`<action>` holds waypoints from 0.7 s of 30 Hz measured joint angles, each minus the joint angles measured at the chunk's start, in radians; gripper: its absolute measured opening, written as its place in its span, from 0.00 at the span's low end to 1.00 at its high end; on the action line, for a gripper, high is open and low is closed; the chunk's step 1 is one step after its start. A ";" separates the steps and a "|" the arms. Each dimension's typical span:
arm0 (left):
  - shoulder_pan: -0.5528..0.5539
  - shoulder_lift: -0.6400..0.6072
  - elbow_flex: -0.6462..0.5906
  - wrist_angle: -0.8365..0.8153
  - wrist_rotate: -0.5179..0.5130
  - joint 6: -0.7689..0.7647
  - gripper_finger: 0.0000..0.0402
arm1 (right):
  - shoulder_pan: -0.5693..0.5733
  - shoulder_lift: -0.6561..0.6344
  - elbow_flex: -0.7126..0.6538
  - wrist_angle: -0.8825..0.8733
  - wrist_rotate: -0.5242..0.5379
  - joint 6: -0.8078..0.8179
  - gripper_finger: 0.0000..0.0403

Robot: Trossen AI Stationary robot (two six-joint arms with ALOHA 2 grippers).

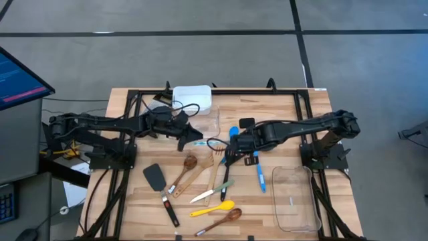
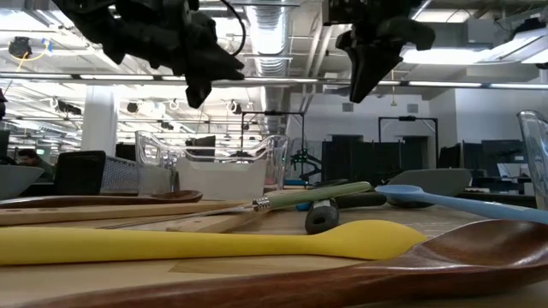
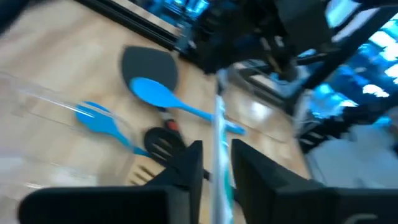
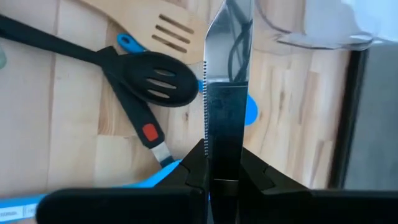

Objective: Pick & Place Kitchen Items
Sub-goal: Put the blue patterned table knife into the white bin

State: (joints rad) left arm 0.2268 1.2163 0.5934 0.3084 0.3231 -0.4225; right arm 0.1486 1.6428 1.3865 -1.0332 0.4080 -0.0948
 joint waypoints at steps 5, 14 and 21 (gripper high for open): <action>-0.019 0.000 0.000 0.003 0.034 -0.085 0.31 | 0.009 0.000 0.000 0.036 0.013 -0.001 0.08; -0.020 0.000 0.023 0.009 0.033 -0.111 0.41 | 0.030 0.000 0.000 0.057 0.013 -0.009 0.08; -0.072 0.104 0.063 0.009 0.033 -0.101 0.40 | 0.057 0.000 0.000 0.065 0.013 -0.009 0.08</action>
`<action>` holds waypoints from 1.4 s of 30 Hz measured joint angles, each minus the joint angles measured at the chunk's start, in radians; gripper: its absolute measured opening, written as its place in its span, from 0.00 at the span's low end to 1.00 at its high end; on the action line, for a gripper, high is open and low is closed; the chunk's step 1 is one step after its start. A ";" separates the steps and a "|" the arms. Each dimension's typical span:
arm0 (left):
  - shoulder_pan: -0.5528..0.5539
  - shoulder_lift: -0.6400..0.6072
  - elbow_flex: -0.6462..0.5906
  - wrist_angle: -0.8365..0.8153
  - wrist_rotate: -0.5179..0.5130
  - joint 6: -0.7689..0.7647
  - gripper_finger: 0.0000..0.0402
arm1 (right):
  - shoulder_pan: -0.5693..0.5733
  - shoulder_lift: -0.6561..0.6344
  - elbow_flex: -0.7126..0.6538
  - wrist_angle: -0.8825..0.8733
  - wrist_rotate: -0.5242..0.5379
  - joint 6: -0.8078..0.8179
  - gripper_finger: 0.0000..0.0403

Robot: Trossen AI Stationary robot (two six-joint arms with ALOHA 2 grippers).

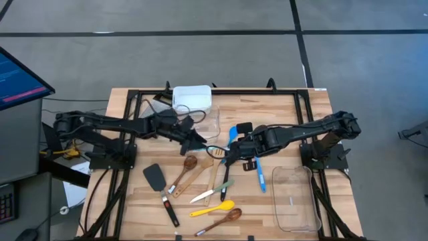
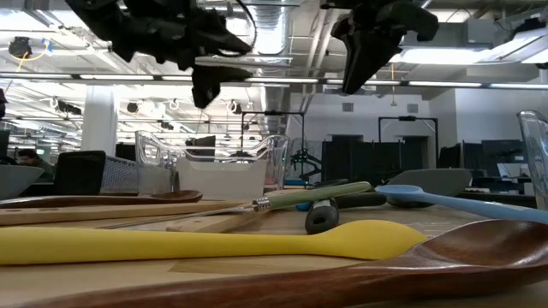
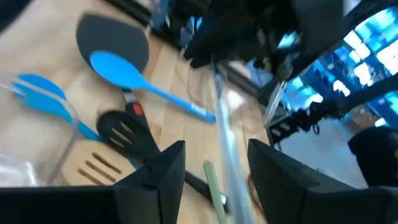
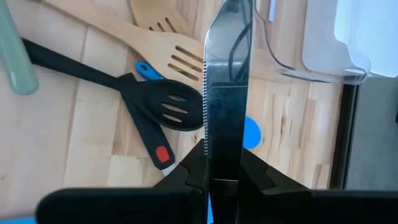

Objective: Pick & Place Kitchen Items
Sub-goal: Put the blue patterned table knife into the white bin

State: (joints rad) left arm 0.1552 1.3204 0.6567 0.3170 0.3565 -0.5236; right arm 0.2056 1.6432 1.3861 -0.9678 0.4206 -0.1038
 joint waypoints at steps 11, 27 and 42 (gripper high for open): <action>-0.030 0.123 0.103 0.007 0.076 0.003 0.39 | 0.006 0.000 0.000 -0.014 0.000 0.000 0.08; -0.053 0.122 0.101 -0.004 0.088 -0.008 0.20 | 0.009 0.000 0.000 -0.018 -0.003 -0.001 0.09; -0.054 0.119 0.100 0.005 0.070 0.053 0.01 | 0.017 0.000 0.000 -0.026 -0.006 0.021 0.13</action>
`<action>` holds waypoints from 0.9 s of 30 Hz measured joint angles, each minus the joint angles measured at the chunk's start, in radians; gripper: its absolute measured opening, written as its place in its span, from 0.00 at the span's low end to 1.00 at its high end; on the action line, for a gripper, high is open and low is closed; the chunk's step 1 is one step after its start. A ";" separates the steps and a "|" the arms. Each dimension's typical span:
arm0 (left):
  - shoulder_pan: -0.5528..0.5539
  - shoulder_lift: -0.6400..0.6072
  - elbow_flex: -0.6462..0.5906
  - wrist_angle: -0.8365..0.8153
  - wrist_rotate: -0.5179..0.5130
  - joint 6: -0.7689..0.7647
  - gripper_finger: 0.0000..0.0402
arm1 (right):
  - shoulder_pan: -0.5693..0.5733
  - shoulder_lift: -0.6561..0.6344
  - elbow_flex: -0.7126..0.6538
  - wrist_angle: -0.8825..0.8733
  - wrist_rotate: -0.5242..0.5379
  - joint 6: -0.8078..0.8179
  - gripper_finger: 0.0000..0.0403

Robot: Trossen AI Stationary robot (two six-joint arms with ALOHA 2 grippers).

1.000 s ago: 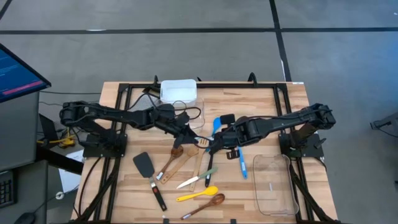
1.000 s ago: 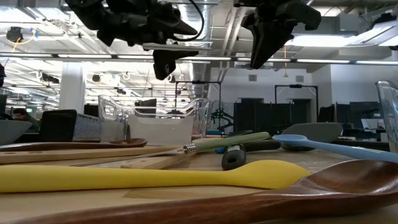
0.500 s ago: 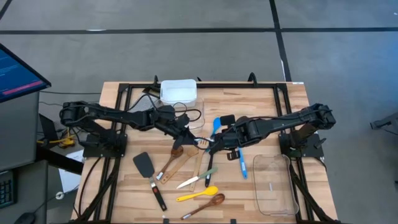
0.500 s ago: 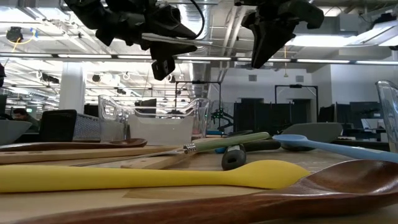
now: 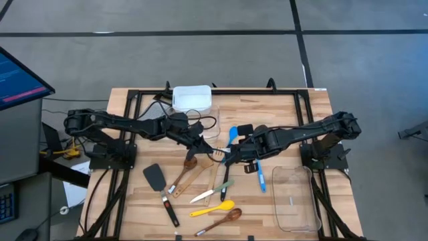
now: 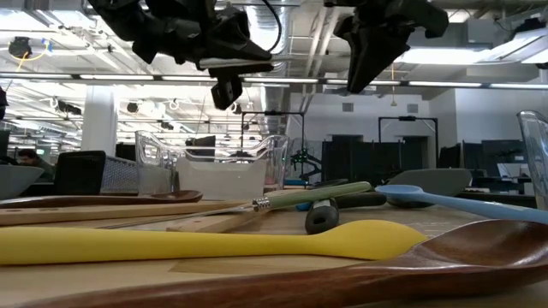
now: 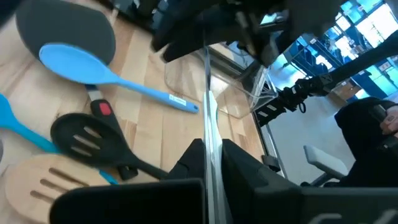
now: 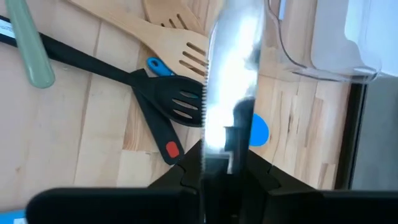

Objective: Pick & Place Kitchen Items
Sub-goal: Put the blue patterned table knife into the white bin

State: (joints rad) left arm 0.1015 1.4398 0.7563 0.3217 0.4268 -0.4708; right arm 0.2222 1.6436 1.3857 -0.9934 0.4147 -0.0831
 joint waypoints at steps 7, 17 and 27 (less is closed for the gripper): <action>0.000 -0.001 0.001 0.000 -0.003 0.029 0.01 | 0.000 0.001 0.065 -0.082 -0.021 -0.021 0.14; 0.004 0.000 0.001 -0.016 -0.008 0.064 0.01 | -0.001 -0.005 0.303 -0.436 -0.014 0.075 0.14; 0.046 0.000 0.001 -0.012 -0.012 0.151 0.01 | 0.016 -0.147 0.262 -0.524 -0.043 0.198 0.01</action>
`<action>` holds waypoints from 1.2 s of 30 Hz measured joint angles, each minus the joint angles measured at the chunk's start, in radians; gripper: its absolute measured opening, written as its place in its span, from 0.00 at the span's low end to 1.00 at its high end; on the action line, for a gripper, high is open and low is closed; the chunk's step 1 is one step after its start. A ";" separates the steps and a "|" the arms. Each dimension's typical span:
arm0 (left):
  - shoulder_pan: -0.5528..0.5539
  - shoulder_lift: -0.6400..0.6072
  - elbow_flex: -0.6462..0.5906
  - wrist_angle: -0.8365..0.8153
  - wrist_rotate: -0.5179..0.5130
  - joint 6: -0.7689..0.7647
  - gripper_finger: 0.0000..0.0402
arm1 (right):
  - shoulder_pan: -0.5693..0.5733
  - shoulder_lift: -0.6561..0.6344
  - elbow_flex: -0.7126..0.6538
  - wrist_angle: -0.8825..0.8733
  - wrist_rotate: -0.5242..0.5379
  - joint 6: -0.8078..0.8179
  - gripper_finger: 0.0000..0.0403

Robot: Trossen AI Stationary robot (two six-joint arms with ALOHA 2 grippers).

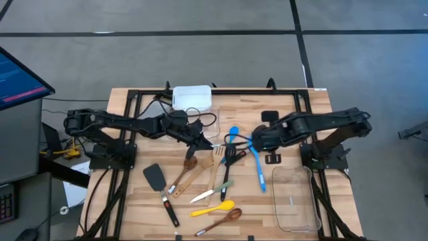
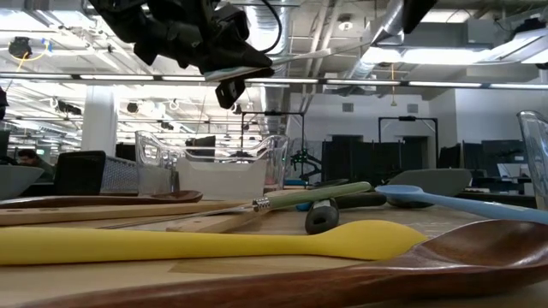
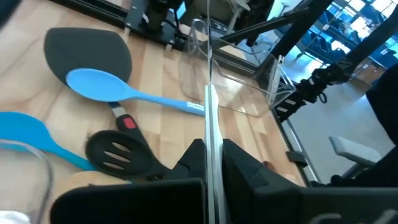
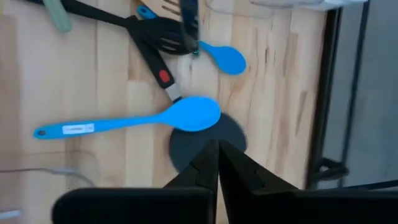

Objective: Pick & Place Kitchen Items
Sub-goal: Put the blue patterned table knife into the white bin

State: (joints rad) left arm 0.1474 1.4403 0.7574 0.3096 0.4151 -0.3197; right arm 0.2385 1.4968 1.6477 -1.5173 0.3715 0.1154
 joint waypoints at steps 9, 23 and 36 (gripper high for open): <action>0.028 -0.007 -0.001 -0.006 -0.001 0.053 0.01 | 0.031 -0.232 -0.209 0.266 -0.048 -0.001 0.00; 0.120 -0.260 -0.001 -0.183 -0.076 0.194 0.01 | 0.021 -0.572 -0.731 0.889 -0.134 -0.134 0.00; 0.257 -0.385 0.000 -0.293 -0.592 0.486 0.01 | -0.035 -0.688 -1.129 1.398 -0.135 -0.142 0.00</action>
State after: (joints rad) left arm 0.4042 1.0557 0.7574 0.0162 -0.1766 0.1663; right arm 0.2033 0.8085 0.5188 -0.1198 0.2363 -0.0270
